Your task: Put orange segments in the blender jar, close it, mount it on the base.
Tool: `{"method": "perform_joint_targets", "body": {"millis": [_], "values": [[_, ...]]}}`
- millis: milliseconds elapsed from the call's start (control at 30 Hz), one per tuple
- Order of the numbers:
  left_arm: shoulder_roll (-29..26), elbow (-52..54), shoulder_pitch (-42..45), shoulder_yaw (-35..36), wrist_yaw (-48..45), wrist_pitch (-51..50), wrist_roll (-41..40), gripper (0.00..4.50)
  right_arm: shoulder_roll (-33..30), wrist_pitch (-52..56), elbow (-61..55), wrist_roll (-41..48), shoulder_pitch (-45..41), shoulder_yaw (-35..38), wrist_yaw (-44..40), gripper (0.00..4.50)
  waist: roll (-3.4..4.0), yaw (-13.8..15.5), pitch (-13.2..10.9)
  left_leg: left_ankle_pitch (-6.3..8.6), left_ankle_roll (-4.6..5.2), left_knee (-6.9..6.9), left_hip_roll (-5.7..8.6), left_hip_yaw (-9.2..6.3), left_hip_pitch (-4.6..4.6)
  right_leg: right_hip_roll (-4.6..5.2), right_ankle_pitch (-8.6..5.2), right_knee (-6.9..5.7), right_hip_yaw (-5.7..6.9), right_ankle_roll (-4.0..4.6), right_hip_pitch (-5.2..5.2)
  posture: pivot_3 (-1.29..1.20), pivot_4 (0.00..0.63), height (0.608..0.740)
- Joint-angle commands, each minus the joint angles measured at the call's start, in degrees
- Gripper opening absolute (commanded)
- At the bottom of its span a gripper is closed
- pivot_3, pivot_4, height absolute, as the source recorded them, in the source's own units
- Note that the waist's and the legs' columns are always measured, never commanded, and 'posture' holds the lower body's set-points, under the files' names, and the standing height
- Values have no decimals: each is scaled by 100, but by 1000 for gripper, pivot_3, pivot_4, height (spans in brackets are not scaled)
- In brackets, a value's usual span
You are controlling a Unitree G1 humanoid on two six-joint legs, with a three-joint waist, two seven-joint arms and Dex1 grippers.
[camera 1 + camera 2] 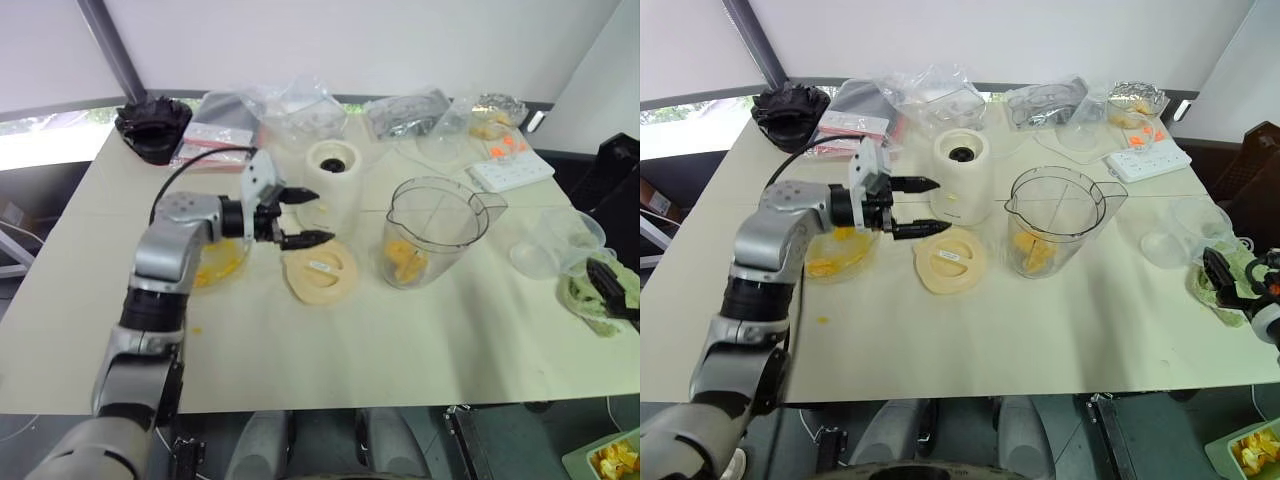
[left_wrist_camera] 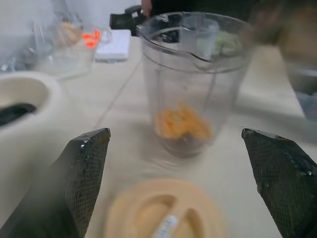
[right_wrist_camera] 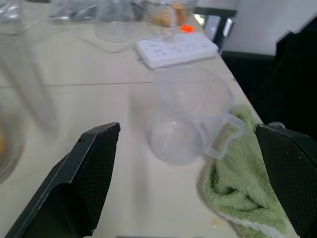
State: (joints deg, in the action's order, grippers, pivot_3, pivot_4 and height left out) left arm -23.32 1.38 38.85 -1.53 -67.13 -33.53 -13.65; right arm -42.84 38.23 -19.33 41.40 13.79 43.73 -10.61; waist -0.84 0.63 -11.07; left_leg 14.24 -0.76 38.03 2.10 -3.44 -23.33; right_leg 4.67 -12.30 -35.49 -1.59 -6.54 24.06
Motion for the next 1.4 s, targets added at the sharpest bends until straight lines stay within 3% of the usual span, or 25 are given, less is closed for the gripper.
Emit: {"method": "perform_joint_targets", "body": {"millis": [33,500,1400], "values": [[-215,815,-322,-46,209,-317,-286,4424,-70,-288,845,-406,-477,-162,-146,4500,6,2,3,0,0,0,-2,2,2,-3,0,-1,1,1,0,0,150,740],[-403,1711,-1266,-369,1037,-516,-556,4424,-352,-1667,4421,-1944,-2497,-961,-364,4500,28,-70,13,-1,0,1,6,26,7,-3,0,1,0,0,-9,0,150,740],[-560,1895,-948,-455,1555,-661,-1079,4424,-368,-2810,6466,-2553,-3875,-1356,-526,4500,29,-168,13,-1,0,0,11,23,14,-5,0,3,0,0,-19,0,150,740]]}}
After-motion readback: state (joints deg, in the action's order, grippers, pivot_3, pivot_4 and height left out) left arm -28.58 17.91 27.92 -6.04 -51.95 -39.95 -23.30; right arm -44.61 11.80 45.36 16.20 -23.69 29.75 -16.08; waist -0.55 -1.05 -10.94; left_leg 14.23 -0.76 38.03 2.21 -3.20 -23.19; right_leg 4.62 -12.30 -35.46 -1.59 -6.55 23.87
